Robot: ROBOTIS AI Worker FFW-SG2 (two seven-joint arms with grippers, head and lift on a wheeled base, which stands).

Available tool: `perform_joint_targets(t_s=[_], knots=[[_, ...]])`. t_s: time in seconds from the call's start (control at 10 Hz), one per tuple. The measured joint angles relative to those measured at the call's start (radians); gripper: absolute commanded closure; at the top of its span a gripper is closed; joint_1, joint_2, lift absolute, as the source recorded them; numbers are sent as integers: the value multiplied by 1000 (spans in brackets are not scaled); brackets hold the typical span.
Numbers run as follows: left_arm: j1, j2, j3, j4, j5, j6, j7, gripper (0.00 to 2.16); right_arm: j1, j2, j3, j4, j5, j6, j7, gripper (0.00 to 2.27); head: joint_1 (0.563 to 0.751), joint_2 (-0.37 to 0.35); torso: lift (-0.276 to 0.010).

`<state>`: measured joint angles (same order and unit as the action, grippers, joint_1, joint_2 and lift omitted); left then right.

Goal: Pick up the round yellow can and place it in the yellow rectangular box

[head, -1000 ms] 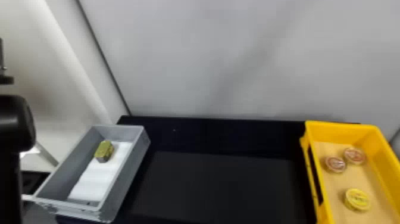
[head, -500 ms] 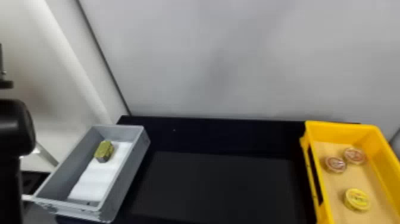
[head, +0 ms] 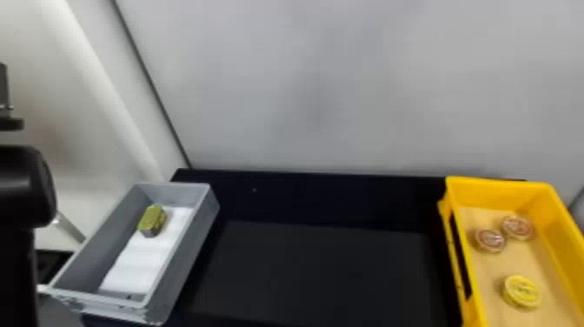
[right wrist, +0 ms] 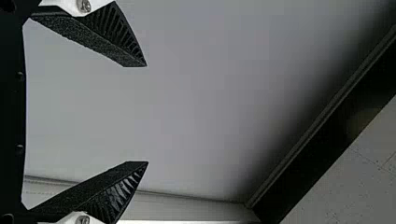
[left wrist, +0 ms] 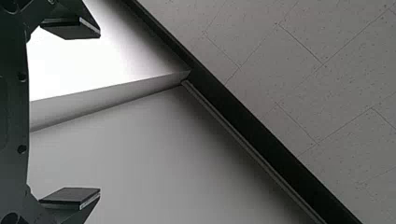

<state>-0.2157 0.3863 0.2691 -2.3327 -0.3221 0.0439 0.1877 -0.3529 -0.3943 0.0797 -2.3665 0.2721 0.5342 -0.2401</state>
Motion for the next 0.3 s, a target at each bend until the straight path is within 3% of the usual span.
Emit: perform_joint_targets(t_s=[0.3], knots=[[-5, -19, 2, 2, 0, -11, 2, 91, -2, 0, -5, -2, 0, -24, 4, 44, 704, 192, 0]])
